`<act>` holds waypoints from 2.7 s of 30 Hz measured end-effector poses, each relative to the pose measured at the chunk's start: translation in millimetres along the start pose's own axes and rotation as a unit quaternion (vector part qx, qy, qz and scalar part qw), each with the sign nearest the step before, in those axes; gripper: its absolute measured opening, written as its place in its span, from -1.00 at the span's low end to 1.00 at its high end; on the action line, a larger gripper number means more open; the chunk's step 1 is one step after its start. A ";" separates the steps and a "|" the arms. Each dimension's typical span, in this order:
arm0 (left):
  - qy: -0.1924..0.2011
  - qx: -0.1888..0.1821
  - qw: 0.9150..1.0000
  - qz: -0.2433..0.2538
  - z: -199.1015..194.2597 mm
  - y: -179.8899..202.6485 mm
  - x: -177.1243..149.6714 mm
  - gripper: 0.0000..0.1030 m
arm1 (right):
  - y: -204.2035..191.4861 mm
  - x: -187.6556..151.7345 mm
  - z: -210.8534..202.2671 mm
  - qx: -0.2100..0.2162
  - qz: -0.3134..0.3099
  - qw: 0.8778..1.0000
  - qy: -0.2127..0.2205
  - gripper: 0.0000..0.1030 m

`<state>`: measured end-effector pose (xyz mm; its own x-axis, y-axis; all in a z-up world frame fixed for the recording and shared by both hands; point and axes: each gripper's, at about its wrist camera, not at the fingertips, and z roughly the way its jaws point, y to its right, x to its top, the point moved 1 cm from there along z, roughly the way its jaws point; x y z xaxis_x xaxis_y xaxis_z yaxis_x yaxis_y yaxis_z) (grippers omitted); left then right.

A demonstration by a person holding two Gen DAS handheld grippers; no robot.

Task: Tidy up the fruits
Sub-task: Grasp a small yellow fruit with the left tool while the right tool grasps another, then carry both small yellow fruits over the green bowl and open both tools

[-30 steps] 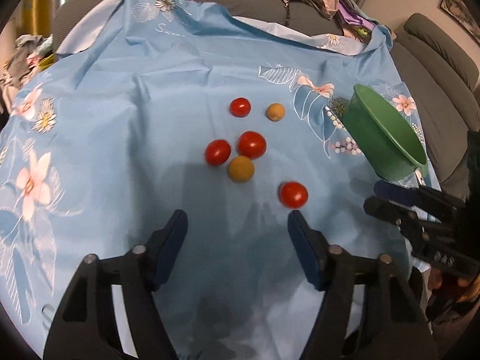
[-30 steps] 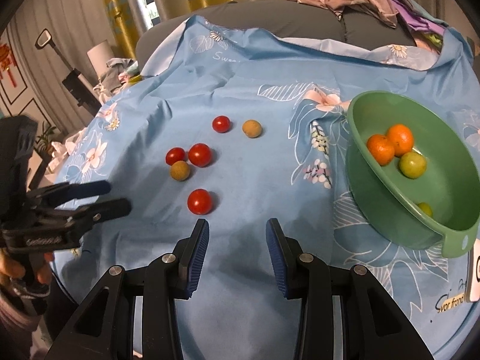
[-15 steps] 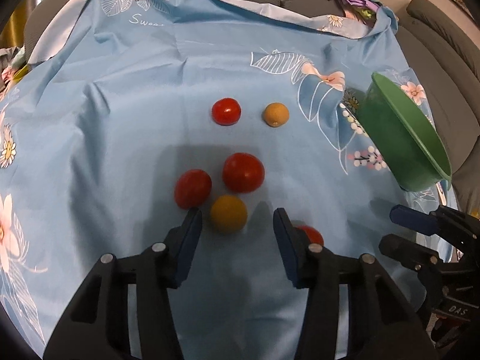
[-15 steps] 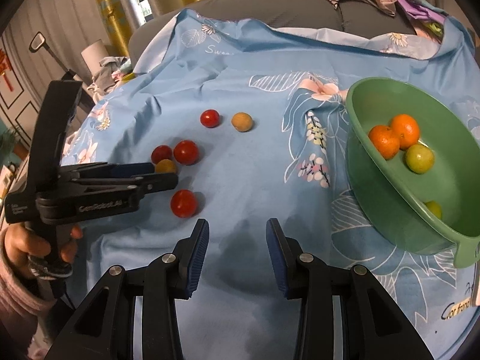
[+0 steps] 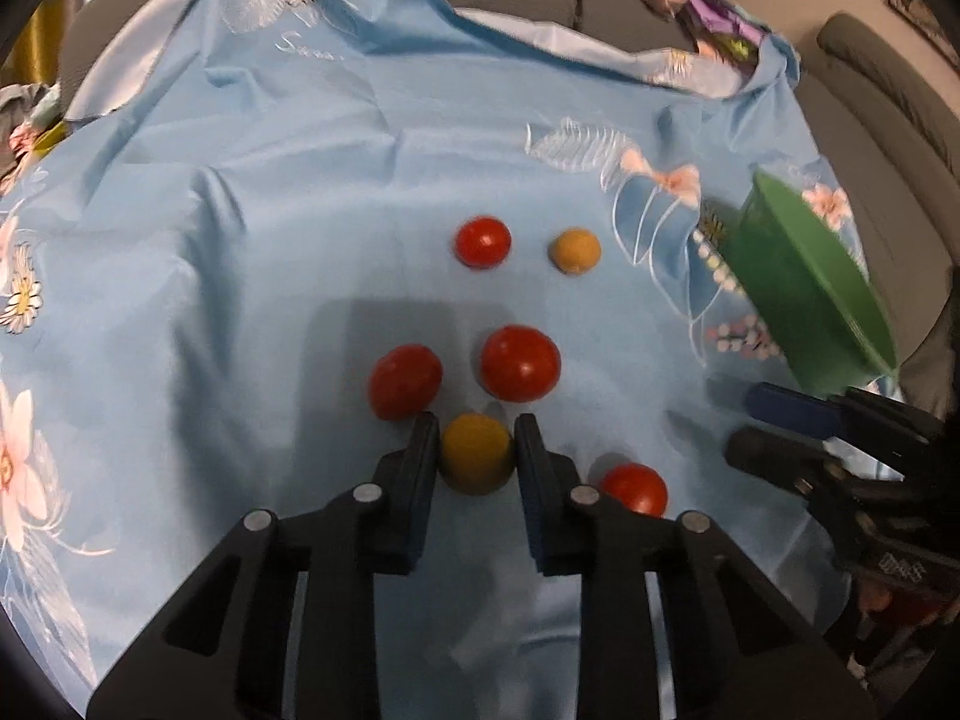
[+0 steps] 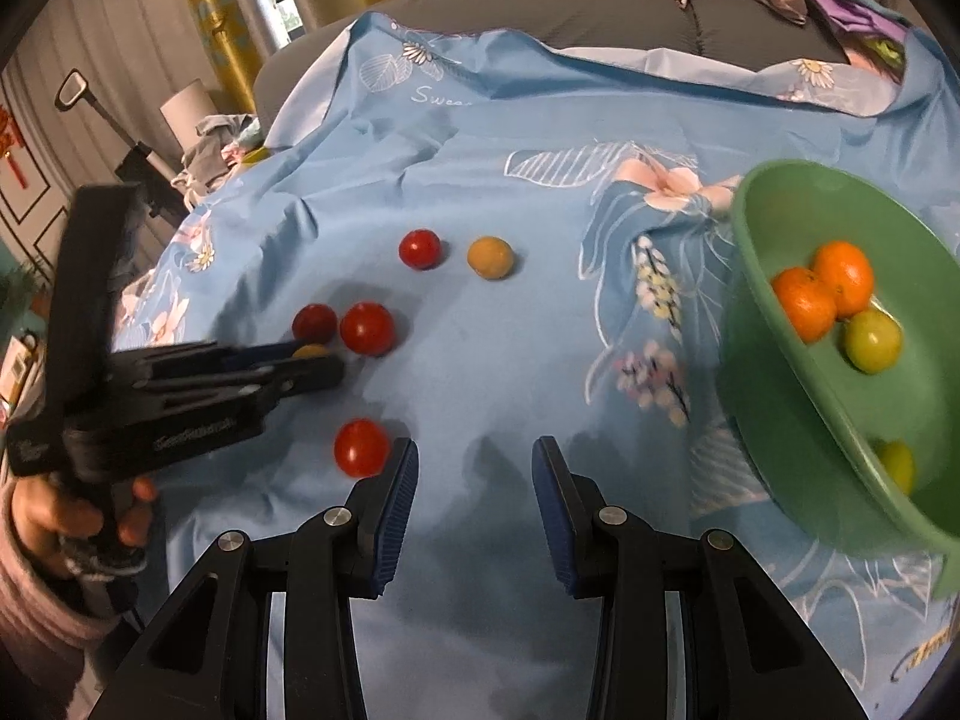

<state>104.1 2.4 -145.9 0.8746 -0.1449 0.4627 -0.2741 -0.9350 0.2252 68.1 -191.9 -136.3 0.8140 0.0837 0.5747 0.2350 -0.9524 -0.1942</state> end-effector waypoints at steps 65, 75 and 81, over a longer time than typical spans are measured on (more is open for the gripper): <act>0.037 -0.076 0.995 0.056 -81.4 73.9 -25.9 -0.51 | 6.3 -13.1 -75.4 -0.018 0.042 0.997 0.066 -0.44; 0.044 -0.107 0.986 0.119 -69.0 137.8 11.5 -0.51 | 56.6 -20.3 -113.1 -0.056 0.091 0.987 0.118 -0.44; 0.036 -0.116 0.979 0.164 -41.0 183.7 35.1 -0.51 | 89.2 -22.0 -123.3 -0.079 0.116 0.981 0.136 -0.44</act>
<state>68.1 -161.1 -53.1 0.6960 -0.3937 0.6005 -0.6263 -0.7419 0.2396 5.6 -314.8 -68.3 0.6586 -0.2025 0.7248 -0.0435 -0.9717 -0.2320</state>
